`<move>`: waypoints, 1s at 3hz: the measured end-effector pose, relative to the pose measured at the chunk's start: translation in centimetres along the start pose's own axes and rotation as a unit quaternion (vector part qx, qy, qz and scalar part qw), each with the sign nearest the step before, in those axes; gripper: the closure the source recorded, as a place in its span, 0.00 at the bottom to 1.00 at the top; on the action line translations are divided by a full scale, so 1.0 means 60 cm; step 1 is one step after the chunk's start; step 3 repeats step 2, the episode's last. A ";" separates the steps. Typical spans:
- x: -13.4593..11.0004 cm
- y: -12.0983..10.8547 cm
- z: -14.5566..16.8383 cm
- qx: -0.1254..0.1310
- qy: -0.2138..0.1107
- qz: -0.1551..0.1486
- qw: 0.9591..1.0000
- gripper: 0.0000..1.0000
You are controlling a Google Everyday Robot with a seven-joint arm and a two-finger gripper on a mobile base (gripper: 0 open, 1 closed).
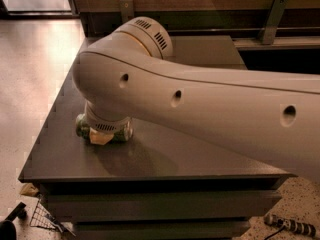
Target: Knock green can over
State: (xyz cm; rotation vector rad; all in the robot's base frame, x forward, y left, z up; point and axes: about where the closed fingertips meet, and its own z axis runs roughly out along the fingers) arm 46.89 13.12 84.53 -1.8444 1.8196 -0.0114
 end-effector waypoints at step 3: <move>-0.001 0.001 0.000 0.000 0.000 -0.001 1.000 0.00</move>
Offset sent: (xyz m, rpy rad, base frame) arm -0.0003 0.0004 -0.0001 -0.0004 0.0000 0.0010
